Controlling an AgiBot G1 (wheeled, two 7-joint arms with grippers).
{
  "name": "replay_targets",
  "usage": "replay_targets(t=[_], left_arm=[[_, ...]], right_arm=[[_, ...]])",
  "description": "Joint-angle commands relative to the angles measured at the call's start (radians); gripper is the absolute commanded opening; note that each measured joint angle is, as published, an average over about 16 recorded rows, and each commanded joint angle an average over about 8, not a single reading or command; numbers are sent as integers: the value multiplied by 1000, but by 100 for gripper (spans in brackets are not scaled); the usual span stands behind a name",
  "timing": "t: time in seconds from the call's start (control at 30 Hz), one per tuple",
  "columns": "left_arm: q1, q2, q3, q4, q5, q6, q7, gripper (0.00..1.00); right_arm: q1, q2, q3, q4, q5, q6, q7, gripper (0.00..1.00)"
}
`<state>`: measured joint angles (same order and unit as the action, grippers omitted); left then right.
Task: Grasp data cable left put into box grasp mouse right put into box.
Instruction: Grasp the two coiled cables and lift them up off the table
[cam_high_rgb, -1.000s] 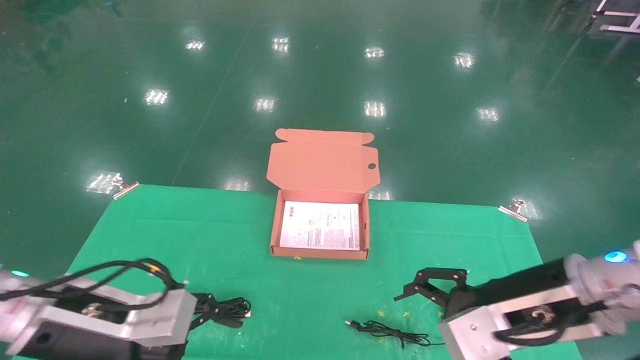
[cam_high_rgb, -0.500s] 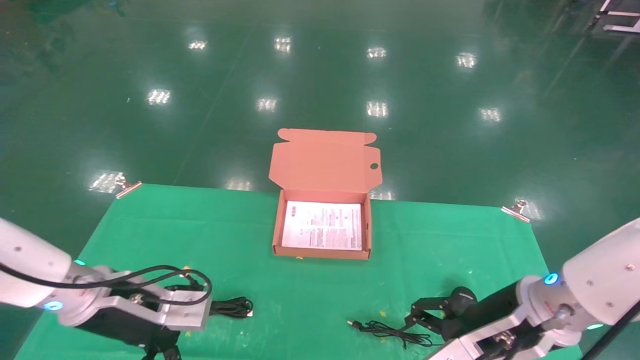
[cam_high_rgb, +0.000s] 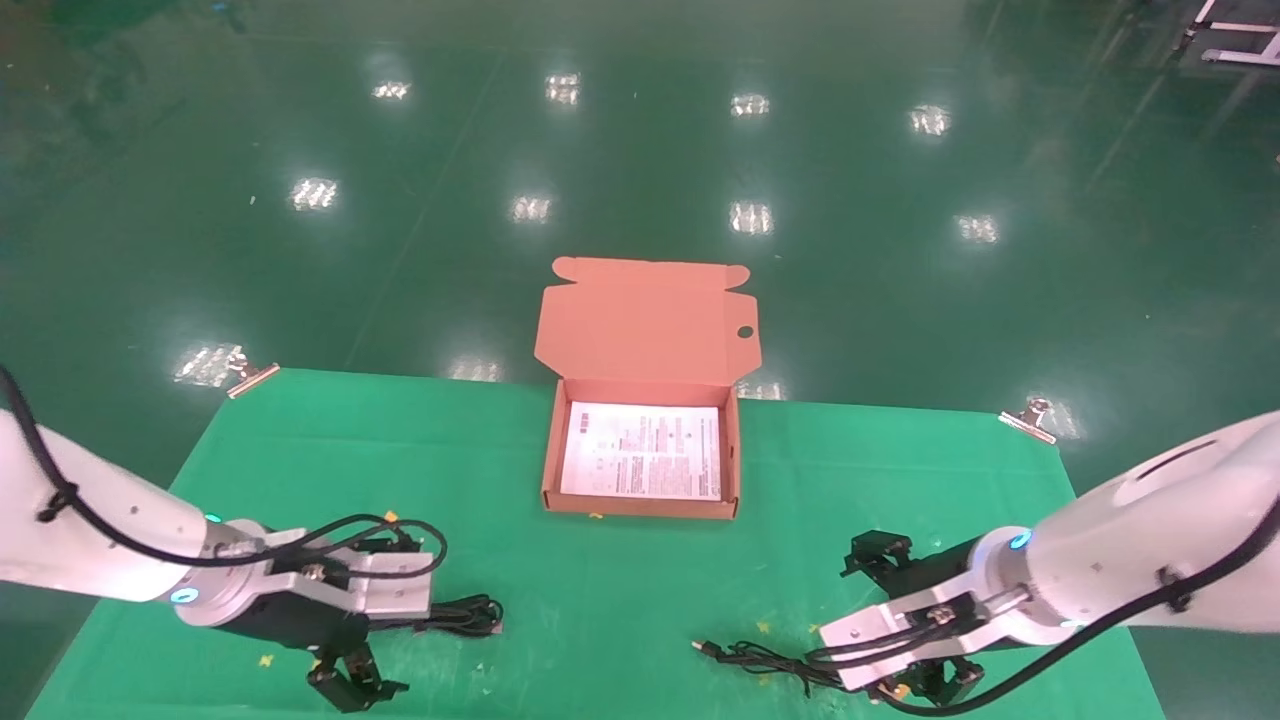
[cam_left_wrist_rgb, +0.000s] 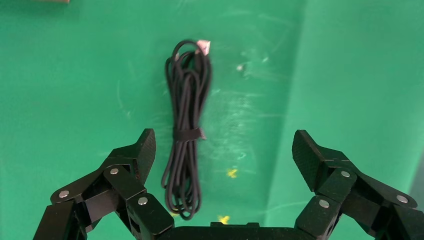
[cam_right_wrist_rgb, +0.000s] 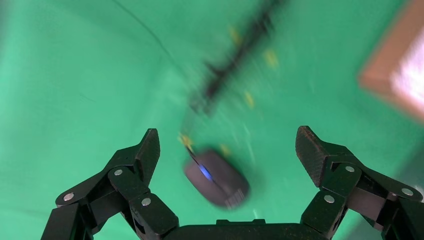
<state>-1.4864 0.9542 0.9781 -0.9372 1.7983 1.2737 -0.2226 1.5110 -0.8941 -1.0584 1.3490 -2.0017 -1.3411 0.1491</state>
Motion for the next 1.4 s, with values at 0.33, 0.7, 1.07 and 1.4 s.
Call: replay_targets(t=[0.33,0.7,1.07,1.4], left_arm=[[7,85,-5,208,3,-70,22,100],[-20,173,-28,466,-41,-108,120,100],[-49,225,-44,650,-68,-119,213,71],[-57,240,-46,695,-72,-127,230,0]], right_arm=[[-81,-33,-6,-28,-79,81,162,100],[-112,-91,-14,-135,-78,132,146,100],[-125,-158,-23,-273,-93,207,90,58],[-136,-174,-20,-302,-94,244,79,0]])
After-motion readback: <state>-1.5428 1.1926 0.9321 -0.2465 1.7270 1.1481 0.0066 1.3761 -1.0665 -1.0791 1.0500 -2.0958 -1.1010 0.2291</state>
